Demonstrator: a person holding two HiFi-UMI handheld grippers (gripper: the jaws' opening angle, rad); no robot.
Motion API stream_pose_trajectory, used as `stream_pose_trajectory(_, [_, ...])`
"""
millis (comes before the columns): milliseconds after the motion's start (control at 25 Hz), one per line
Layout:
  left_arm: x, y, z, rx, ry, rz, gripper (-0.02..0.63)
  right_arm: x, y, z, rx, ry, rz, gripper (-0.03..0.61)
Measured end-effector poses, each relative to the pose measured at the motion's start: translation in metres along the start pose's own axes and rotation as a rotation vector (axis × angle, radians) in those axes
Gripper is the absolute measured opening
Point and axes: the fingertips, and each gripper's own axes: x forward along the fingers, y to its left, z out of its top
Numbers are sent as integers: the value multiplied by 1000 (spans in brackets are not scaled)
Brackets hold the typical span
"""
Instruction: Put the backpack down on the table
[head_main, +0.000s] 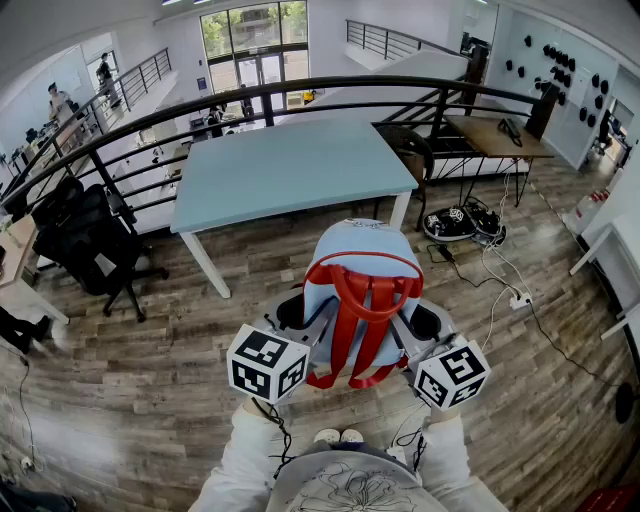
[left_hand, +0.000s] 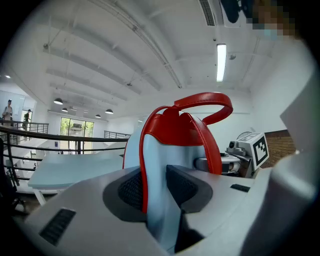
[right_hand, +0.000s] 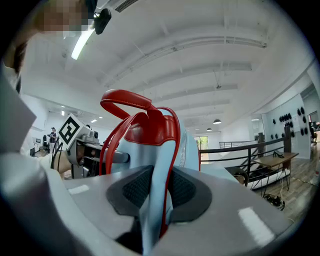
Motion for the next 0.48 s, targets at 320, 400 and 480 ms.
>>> stream_pose_trajectory(320, [8, 0, 1, 2, 1, 1, 121, 2, -8, -1, 6, -2, -2, 98])
stream_pose_trajectory(400, [8, 1, 2, 1, 0, 1, 121, 2, -8, 1, 3, -2, -1, 98])
stream_pose_trajectory(480, [10, 0, 3, -1, -1, 1, 121, 2, -10, 1, -1, -2, 1, 98])
